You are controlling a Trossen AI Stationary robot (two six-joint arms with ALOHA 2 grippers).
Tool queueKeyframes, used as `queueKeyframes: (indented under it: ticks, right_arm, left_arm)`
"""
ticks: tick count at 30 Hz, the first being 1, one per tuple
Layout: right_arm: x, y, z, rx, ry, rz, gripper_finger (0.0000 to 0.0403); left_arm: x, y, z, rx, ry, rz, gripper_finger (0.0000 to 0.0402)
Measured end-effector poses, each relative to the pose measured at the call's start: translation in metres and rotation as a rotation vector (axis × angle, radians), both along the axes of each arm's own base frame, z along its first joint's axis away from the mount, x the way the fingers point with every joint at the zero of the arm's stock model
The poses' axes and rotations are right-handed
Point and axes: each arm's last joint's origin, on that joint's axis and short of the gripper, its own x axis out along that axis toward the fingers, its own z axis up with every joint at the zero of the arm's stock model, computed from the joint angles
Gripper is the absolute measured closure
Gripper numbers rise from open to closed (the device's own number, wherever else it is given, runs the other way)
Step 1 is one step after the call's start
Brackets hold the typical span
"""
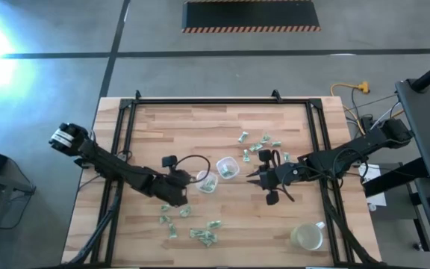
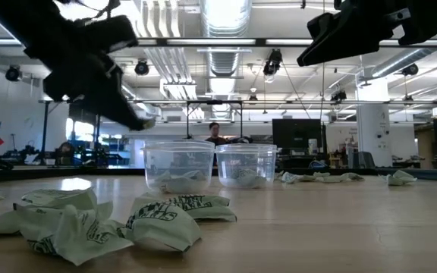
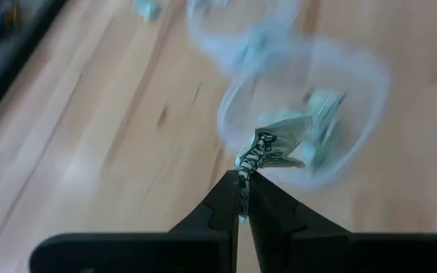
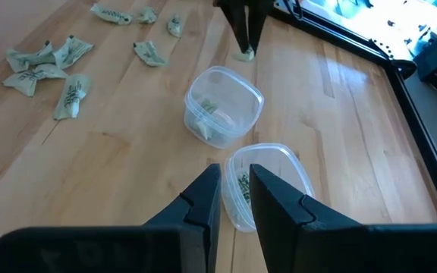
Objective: Pick and place items into bin
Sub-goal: Put the stevia packet into the left bin, then put the stevia packet into the right bin
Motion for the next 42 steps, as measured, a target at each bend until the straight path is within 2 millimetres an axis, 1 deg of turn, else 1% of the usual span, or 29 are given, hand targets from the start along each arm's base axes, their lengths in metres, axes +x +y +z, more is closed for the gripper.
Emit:
queueKeyframes:
  ticks: [3,8,11,13,17,20,24,27,33,36,38,42]
  right_arm:
    - [0.000,0.000,0.000,0.000,0.000,0.000,0.0342]
    - [0.000,0.000,0.000,0.000,0.001,0.000,0.0342]
    - [0.000,0.000,0.000,0.000,0.001,0.000,0.0342]
    - [0.000,0.000,0.000,0.000,0.001,0.000,0.0342]
    - [0.000,0.000,-0.001,0.001,0.006,-0.002,0.0342]
    - [-0.001,0.000,-0.001,0.000,0.010,-0.002,0.0342]
    - [-0.001,0.000,-0.002,-0.003,0.023,-0.003,0.0342]
    - [-0.001,0.000,-0.002,-0.002,0.026,-0.004,0.0342]
    - [-0.002,-0.001,-0.002,-0.003,0.029,-0.005,0.0342]
    - [-0.004,-0.001,-0.006,0.003,0.071,-0.020,0.0342]
    - [-0.009,-0.004,-0.012,-0.001,0.141,-0.077,0.0342]
    - [-0.026,-0.014,-0.025,-0.061,0.297,-0.290,0.0342]
  left_arm:
    - [0.006,-0.003,0.005,0.028,-0.060,-0.061,0.0393]
    - [0.012,-0.005,0.012,0.050,-0.122,-0.104,0.0393]
    - [0.018,-0.005,0.006,0.064,-0.128,-0.113,0.0393]
    - [0.021,-0.006,-0.002,0.093,-0.087,-0.127,0.0393]
    - [0.031,-0.007,-0.009,0.122,-0.051,-0.140,0.0393]
    - [0.035,-0.007,-0.010,0.127,-0.044,-0.137,0.0393]
    - [0.038,-0.007,-0.006,0.124,-0.061,-0.135,0.0388]
    - [0.038,-0.007,-0.006,0.120,-0.054,-0.143,0.0365]
    - [0.038,-0.007,-0.007,0.110,-0.049,-0.150,0.0294]
    - [0.037,-0.007,-0.006,0.111,-0.049,-0.152,0.0266]
    - [0.037,-0.007,-0.004,0.114,-0.052,-0.156,0.0253]
    - [0.034,-0.007,0.003,0.113,-0.070,-0.165,0.0242]
